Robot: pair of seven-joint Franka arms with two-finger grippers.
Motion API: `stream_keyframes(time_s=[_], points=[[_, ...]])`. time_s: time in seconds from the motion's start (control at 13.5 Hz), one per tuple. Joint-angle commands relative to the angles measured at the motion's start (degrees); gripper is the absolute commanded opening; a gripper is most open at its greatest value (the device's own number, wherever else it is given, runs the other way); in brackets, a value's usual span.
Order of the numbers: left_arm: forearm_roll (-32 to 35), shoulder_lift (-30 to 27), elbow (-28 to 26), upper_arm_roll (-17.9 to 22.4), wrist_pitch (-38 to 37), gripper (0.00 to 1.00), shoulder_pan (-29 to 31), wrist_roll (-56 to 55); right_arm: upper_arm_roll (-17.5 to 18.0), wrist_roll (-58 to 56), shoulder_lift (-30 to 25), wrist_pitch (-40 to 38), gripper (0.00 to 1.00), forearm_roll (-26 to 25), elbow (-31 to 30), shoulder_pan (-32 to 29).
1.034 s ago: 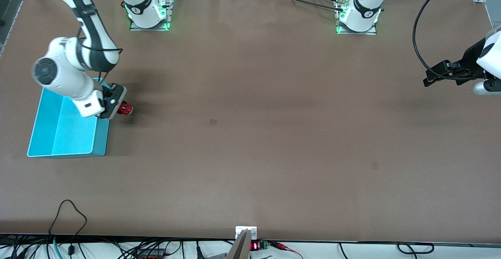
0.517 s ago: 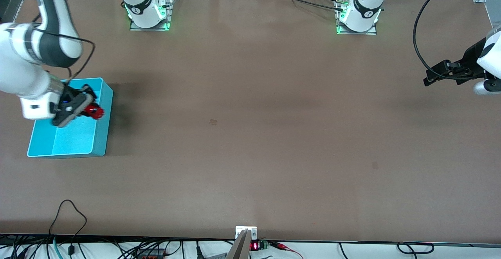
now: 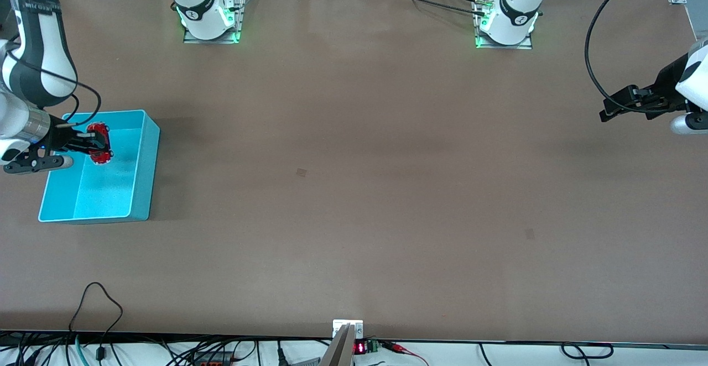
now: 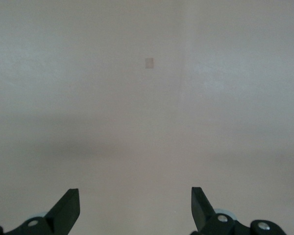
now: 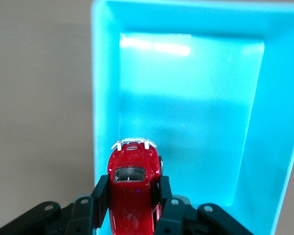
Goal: Wind red beetle toy and store in blue box
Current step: 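Lower the car into the box and open the right gripper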
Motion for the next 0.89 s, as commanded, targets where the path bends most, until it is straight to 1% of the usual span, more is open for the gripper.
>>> stream_keyframes(time_s=[0.0, 0.44, 0.52, 0.67, 0.74, 0.81], points=[[0.01, 0.18, 0.77, 0.39, -0.49, 1.00, -0.17, 1.22, -2.50, 2.85, 3.03, -0.05, 0.00, 0.69, 0.40, -0.22], [0.01, 0.27, 0.77, 0.39, -0.58, 1.00, -0.17, 1.22, -3.56, 2.85, 10.24, 5.84, 0.00, 0.78, 0.31, -0.57], [0.01, 0.27, 0.77, 0.39, -0.58, 1.00, -0.17, 1.22, -3.65, 2.94, 11.12, 5.85, 0.00, 2.08, 0.31, -0.66], [0.01, 0.27, 0.77, 0.39, -0.58, 1.00, -0.08, 1.22, -3.65, 2.42, 12.44, 6.02, 0.07, 3.24, 0.31, -0.66], [0.01, 0.27, 0.77, 0.39, -0.58, 1.00, -0.08, 1.22, -3.65, 2.33, 12.53, 5.94, 0.16, 3.24, 0.31, -0.58], [0.01, 0.27, 0.77, 0.48, -0.58, 1.00, -0.08, 1.22, -3.65, 2.33, 12.53, 5.76, 0.35, 3.24, 0.31, -0.49]])
